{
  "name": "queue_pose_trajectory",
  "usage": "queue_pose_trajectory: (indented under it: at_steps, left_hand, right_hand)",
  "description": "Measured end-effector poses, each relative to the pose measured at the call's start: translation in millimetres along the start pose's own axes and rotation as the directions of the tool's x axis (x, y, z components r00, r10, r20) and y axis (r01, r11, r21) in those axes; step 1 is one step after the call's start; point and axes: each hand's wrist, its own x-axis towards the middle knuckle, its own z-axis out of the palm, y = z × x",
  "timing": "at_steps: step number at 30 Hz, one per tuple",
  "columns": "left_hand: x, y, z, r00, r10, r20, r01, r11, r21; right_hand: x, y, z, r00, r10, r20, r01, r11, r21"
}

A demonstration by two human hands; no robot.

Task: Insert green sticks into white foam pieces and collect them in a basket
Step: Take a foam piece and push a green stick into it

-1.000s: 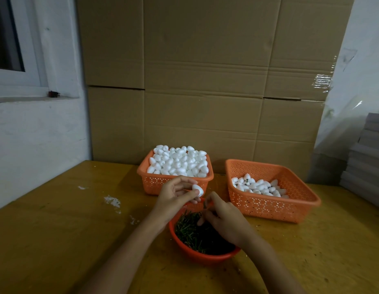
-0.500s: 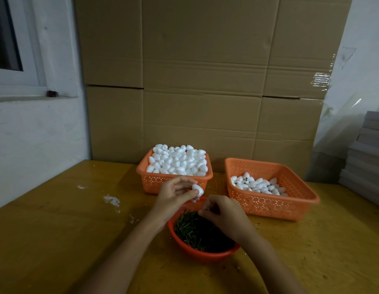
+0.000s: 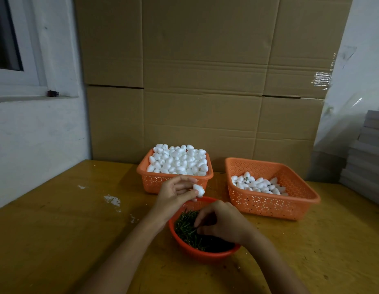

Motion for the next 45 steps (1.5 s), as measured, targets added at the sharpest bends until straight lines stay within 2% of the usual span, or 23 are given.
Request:
queue_pose_trajectory:
  at_steps: [8,15,18,21,25,36,40,45]
  left_hand:
    - [0,0,1,1.0,0.004,0.01,-0.004,1.0,0.004]
    - [0,1,0,1.0,0.008,0.014,-0.008,1.0,0.0]
    - [0,1,1,1.0,0.011,0.011,-0.011,1.0,0.003]
    - [0,1,1,1.0,0.012,0.012,-0.012,1.0,-0.001]
    - [-1,1,0,1.0,0.017,0.012,-0.017,1.0,0.001]
    - [1,-1,0,1.0,0.017,0.02,-0.016,1.0,-0.02]
    - [1,-2,0,1.0,0.009,0.024,-0.009,1.0,-0.014]
    - [0,0,-1,1.0,0.005,0.023,-0.005,1.0,-0.01]
  right_hand:
    - [0,4,-1,0.996,-0.005,-0.091,0.016,0.992,0.124]
    - [1,5,-4,0.992,0.041,-0.119,-0.003,0.952,0.305]
    - [1,8,-6,0.985,0.069,-0.156,0.008,0.895,0.447]
    - [1,7,-7,0.981,0.131,-0.143,-0.018,0.795,0.607]
    - [0,7,-6,0.973,0.177,-0.15,-0.017,0.7,0.714]
    - [-3,10,-10,0.943,0.231,-0.239,0.063,0.581,0.811]
    - [-4,11,-11,0.932,0.247,-0.265,0.079,0.576,0.814]
    - [-6,13,-14,0.934,0.291,-0.205,0.052,0.459,0.887]
